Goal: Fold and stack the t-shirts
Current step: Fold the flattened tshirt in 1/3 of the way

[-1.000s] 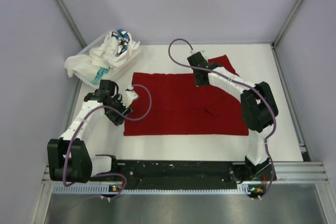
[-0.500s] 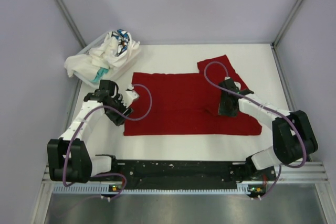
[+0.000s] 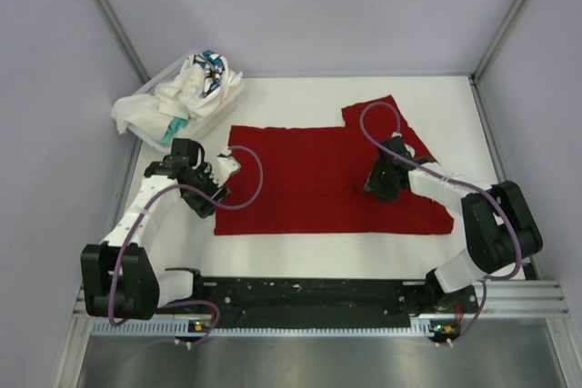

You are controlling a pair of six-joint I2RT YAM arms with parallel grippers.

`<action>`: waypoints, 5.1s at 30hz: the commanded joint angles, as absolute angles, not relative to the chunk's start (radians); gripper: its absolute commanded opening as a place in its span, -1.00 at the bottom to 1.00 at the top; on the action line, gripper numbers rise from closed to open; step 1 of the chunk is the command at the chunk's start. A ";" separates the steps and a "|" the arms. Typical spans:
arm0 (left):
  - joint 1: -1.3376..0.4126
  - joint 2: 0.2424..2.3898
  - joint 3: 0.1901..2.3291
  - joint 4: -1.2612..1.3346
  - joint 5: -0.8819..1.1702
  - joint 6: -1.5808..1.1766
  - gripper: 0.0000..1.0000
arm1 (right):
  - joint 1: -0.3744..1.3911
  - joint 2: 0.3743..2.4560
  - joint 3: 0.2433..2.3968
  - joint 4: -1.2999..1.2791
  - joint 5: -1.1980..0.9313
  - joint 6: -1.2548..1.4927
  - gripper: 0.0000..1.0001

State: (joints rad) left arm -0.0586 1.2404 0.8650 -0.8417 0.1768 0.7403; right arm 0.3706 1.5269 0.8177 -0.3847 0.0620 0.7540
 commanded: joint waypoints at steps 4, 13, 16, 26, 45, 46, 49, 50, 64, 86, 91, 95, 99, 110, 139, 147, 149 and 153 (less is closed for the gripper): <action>-0.052 1.223 0.868 -0.833 0.173 0.759 0.33 | 0.353 1.571 0.886 -0.327 0.117 0.763 -0.14; -0.051 1.204 0.873 -0.847 0.152 0.772 0.32 | 0.331 1.741 1.113 -0.394 0.155 0.641 -0.24; -0.052 1.206 0.873 -0.848 0.155 0.772 0.32 | 0.334 1.740 1.157 -0.462 0.181 0.615 -0.23; -0.072 1.229 0.859 -0.927 0.362 0.807 0.26 | 0.328 1.712 1.178 -0.517 0.235 0.485 -0.35; -0.078 1.218 0.847 -0.930 0.336 0.811 0.25 | 0.396 1.790 1.250 -0.511 0.117 0.385 -0.16; -0.080 1.216 0.844 -0.928 0.331 0.815 0.25 | 0.396 1.801 1.256 -0.511 0.114 0.384 -0.16; -0.078 1.218 0.842 -0.928 0.322 0.816 0.25 | 0.397 1.827 1.275 -0.517 0.106 0.374 -0.27; -0.080 1.218 0.842 -0.930 0.322 0.818 0.25 | 0.396 1.830 1.279 -0.518 0.101 0.371 -0.31; -0.078 1.223 0.847 -0.930 0.310 0.825 0.24 | 0.396 1.870 1.345 -0.540 0.077 0.285 -1.00; -0.078 1.226 0.850 -0.930 0.291 0.824 0.23 | 0.474 2.157 1.787 -0.635 -0.038 0.044 -0.21; -0.078 1.229 0.850 -0.931 0.285 0.824 0.24 | 0.471 2.082 1.798 -0.638 -0.009 0.097 0.11; -0.078 1.230 0.853 -0.930 0.293 0.818 0.23 | 0.430 1.979 1.732 -0.635 0.028 0.181 0.00; -0.078 1.221 0.844 -0.933 0.308 0.818 0.24 | 0.351 1.898 1.576 -0.637 0.081 0.235 -0.52; -0.141 1.184 0.818 -0.999 0.430 0.884 0.28 | 0.098 1.357 0.930 -0.615 0.314 0.579 0.29; -0.313 1.306 0.577 -0.635 0.167 0.782 -1.00 | -0.241 1.295 0.660 -0.471 0.245 0.835 -0.64; -0.314 1.210 0.594 -0.669 0.186 0.762 -1.00 | -0.239 1.069 0.631 -0.486 0.229 0.824 0.21; -0.314 1.207 0.606 -0.678 0.190 0.761 -1.00 | -0.239 1.075 0.611 -0.422 0.187 0.824 0.31; -0.314 1.207 0.617 -0.690 0.189 0.756 -1.00 | -0.239 1.237 0.649 -0.364 0.146 0.825 0.29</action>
